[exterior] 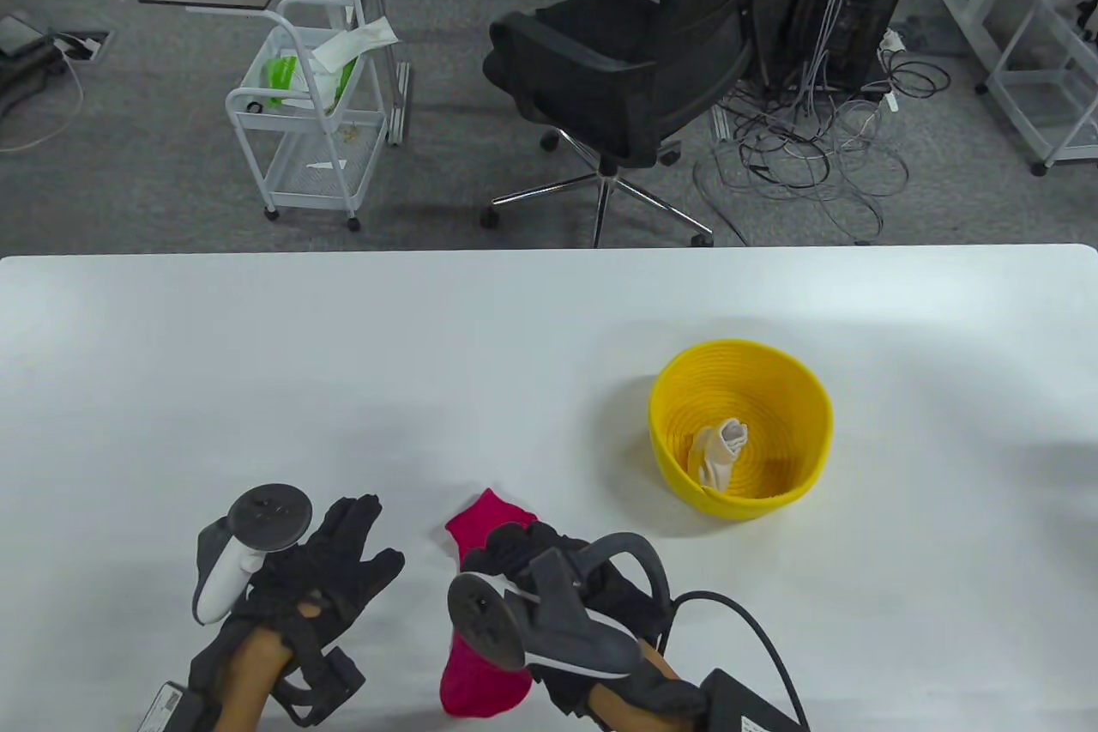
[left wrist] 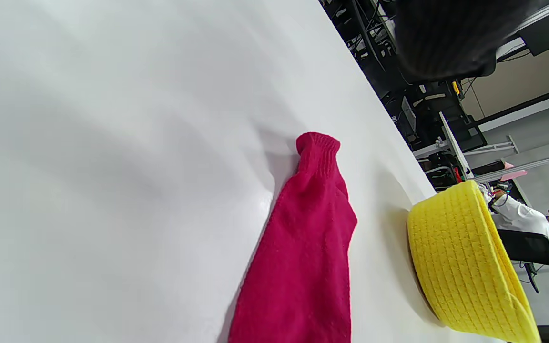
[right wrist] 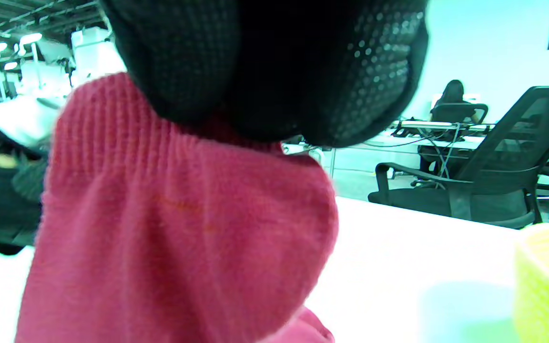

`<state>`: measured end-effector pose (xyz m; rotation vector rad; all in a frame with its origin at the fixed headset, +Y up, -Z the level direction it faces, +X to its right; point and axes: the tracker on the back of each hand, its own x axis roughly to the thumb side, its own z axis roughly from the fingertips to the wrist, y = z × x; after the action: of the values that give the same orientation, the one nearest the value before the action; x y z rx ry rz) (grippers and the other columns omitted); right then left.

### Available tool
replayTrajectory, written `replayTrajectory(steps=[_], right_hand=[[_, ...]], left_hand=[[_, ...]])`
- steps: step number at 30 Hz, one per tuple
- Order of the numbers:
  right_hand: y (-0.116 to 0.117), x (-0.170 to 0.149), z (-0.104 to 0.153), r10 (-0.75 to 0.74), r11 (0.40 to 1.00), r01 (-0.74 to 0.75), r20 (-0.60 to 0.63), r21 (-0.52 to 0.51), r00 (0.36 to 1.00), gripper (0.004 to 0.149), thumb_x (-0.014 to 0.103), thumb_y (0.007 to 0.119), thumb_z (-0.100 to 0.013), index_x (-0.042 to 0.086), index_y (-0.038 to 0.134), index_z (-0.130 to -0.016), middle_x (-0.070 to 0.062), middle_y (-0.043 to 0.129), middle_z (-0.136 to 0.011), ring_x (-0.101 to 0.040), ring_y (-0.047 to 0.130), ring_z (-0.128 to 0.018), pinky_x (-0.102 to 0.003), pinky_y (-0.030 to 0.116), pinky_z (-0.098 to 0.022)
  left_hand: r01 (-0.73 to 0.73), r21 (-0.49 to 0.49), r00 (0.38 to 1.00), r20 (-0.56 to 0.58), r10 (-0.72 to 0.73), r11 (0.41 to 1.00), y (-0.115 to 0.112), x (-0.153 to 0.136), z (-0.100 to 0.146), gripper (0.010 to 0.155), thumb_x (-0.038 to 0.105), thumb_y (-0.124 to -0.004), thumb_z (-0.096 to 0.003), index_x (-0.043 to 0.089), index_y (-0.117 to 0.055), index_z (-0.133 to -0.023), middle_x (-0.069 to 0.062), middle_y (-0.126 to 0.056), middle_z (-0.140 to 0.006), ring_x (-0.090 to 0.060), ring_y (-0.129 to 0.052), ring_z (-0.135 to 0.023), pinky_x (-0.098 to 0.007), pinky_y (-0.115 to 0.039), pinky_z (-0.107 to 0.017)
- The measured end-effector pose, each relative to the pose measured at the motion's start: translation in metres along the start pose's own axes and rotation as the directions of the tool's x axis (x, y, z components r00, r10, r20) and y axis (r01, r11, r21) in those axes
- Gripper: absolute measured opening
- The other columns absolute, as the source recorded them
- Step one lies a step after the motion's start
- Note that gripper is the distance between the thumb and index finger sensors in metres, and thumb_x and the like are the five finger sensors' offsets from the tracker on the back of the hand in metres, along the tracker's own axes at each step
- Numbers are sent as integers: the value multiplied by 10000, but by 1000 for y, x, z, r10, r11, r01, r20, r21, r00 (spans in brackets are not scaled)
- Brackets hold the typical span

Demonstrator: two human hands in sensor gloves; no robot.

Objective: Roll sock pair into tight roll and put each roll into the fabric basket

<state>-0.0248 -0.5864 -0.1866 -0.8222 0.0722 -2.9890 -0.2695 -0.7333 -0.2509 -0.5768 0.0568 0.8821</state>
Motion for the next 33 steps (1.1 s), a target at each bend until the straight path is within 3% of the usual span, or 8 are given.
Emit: replayTrajectory(steps=[11,19,33], right_hand=[[30,-3,-32,33,996,-30,-44,80,998,393,318,881,-401,360,866,-792,79,918,-843,-89,1012,-626,-326,927,-443],[48,-21,-60,-40,991,56,-127,125,991,390,321,885,-400,366,868,-787,84,917,-843,-89,1011,-629,-326,924,-447],[51,-25,-67,-44,987,66,-150,144,988,390,322,886,-399,368,869,-786,86,917,-844,-88,1011,-631,-324,923,-447]], left_hand=[[-2,-15,1000,4,2,1000,-1,1,-1,833,587,-723,-390,324,-293,-1053,-18,-155,-1142,-323,-250,-1099,-505,-272,-748],[-4,-18,1000,14,4,1000,0,2,0,834,587,-723,-389,322,-296,-1054,-20,-157,-1143,-324,-249,-1100,-506,-272,-748],[1,-22,1000,17,-1,1000,-1,3,1,833,588,-723,-389,322,-296,-1054,-20,-156,-1143,-325,-250,-1099,-506,-272,-747]])
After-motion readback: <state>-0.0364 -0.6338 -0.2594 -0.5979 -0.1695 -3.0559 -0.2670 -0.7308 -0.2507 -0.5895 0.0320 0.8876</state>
